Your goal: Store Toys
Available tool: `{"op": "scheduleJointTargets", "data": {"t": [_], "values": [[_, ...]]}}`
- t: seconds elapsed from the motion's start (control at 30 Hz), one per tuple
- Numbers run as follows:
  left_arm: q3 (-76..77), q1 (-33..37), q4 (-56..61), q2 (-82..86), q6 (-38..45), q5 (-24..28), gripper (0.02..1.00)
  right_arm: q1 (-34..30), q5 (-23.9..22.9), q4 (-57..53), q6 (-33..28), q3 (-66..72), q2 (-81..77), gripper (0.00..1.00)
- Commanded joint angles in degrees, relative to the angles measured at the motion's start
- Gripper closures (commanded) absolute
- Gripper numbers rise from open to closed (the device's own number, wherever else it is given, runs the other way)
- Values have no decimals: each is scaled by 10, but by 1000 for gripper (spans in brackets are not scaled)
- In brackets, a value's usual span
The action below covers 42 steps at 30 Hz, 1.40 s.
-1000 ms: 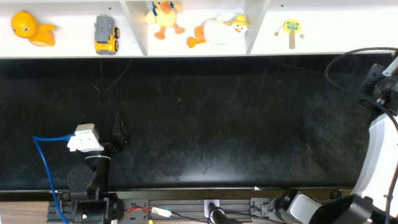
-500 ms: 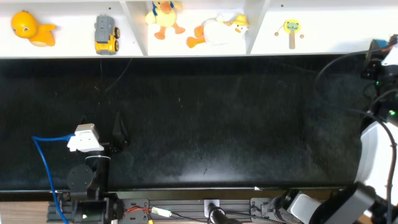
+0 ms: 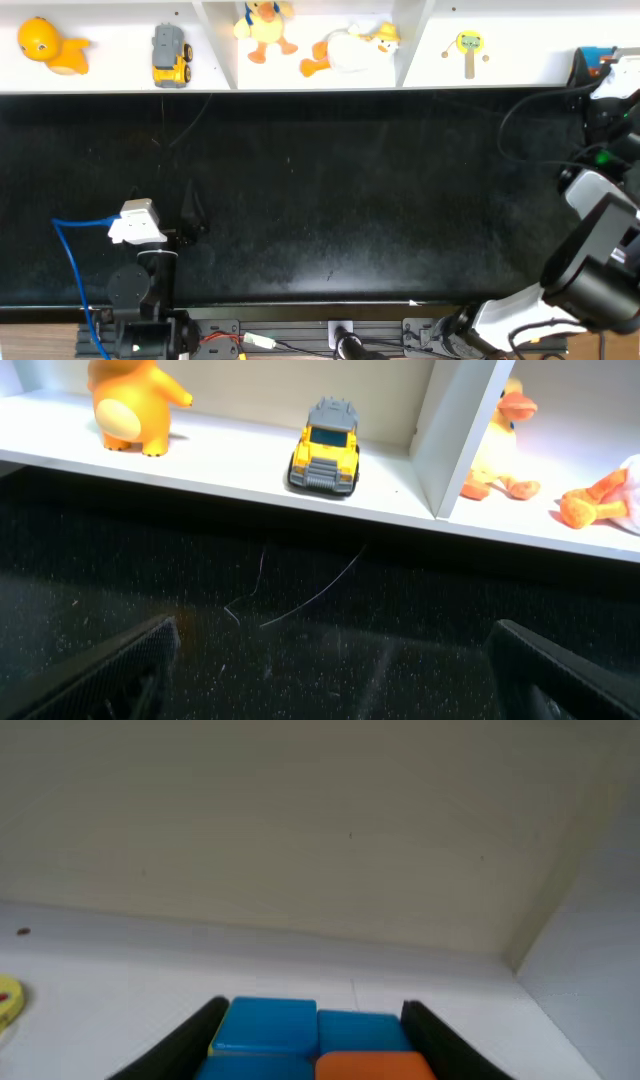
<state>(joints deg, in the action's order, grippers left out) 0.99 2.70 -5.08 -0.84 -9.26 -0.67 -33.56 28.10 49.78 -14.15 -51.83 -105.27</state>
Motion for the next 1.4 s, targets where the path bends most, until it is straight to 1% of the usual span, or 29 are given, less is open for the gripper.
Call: {"op": "scheduleJointTargets", "data": {"t": [0.03,0.37,0.6,0.77,1.37,1.4], "values": [[-5,-3,3,7,6,5,20,19,14,55,22,-12,-35,952],[-5,-3,3,7,6,5,20,58,22,60,22,-99,-107,956],[-5,-3,3,7,6,5,20,69,21,56,24,-139,-144,954],[-5,-3,3,7,6,5,23,69,21,53,24,-148,-164,956],[-5,-3,3,7,6,5,20,69,22,-26,4,-148,-166,952],[-5,-3,3,7,6,5,20,69,22,-26,5,-148,-166,853]]}}
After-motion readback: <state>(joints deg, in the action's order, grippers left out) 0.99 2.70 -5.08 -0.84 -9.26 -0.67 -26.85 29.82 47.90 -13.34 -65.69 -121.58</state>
